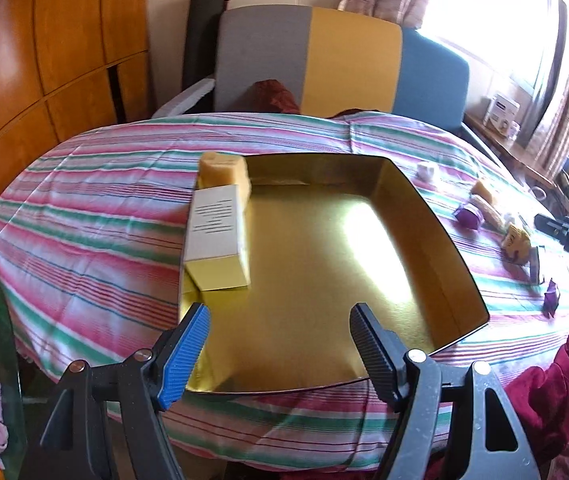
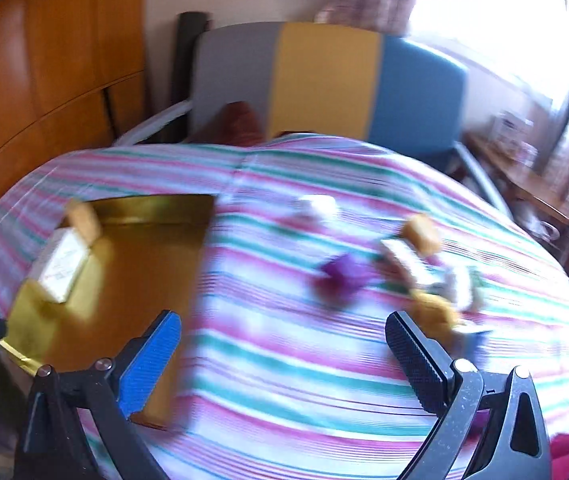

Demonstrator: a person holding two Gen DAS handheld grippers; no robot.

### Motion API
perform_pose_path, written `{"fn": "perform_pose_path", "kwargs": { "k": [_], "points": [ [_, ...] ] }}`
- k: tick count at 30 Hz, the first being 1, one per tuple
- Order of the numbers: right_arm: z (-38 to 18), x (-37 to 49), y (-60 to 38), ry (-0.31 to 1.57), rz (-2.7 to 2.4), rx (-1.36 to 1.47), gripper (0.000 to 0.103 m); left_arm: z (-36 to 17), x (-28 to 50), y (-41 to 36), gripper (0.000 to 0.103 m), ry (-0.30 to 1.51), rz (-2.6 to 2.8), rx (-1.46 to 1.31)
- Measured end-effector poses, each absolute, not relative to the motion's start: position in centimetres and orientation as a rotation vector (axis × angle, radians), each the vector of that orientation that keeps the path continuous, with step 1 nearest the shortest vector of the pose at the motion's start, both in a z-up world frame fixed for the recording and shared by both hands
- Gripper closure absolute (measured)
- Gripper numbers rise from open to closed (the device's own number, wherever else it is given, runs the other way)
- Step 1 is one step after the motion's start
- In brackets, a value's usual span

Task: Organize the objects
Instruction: 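Move the left gripper toward the purple wrapped candy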

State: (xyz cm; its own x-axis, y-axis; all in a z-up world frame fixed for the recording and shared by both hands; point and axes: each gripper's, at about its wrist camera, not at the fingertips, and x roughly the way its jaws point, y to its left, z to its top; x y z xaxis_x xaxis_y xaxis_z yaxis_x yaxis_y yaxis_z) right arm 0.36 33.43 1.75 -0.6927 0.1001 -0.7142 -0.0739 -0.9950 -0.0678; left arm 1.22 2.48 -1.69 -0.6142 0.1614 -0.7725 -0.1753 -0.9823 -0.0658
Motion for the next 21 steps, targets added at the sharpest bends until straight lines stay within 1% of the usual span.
{"fn": "perform_pose_path", "kwargs": {
  "k": [4, 9, 10, 11, 13, 16, 19, 21],
  "points": [
    [2.0, 1.3, 40.0, 0.061, 2.700, -1.119, 0.000, -1.4, 1.1, 4.1, 0.029, 0.045, 2.620, -1.258],
    [0.6, 3.0, 48.4, 0.318, 2.553, -1.018, 0.000, -0.6, 0.9, 6.9, 0.029, 0.092, 2.569, -1.209],
    [0.1, 3.4, 49.6, 0.385, 2.527, -1.003, 0.000, -0.3, 0.8, 7.6, 0.029, 0.097, 2.559, -1.194],
    [-0.5, 3.9, 51.1, 0.522, 2.511, -0.997, 0.000, -0.1, 0.6, 8.1, 0.029, 0.101, 2.549, -1.185],
    [-0.9, 4.6, 52.9, 0.669, 2.483, -0.962, 0.000, 0.4, 0.3, 9.5, 0.029, 0.103, 2.523, -1.160],
    [-0.7, 5.2, 53.5, 0.749, 2.494, -0.906, 0.000, 0.8, 0.0, 11.7, 0.028, 0.117, 2.475, -1.140],
    [-0.3, 5.6, 53.3, 0.760, 2.509, -0.881, 0.000, 0.7, -0.3, 14.2, 0.025, 0.148, 2.398, -1.134],
    [-0.2, 5.8, 53.3, 0.777, 2.514, -0.864, 0.000, 0.7, -0.2, 15.8, 0.025, 0.178, 2.372, -1.129]
  ]
}}
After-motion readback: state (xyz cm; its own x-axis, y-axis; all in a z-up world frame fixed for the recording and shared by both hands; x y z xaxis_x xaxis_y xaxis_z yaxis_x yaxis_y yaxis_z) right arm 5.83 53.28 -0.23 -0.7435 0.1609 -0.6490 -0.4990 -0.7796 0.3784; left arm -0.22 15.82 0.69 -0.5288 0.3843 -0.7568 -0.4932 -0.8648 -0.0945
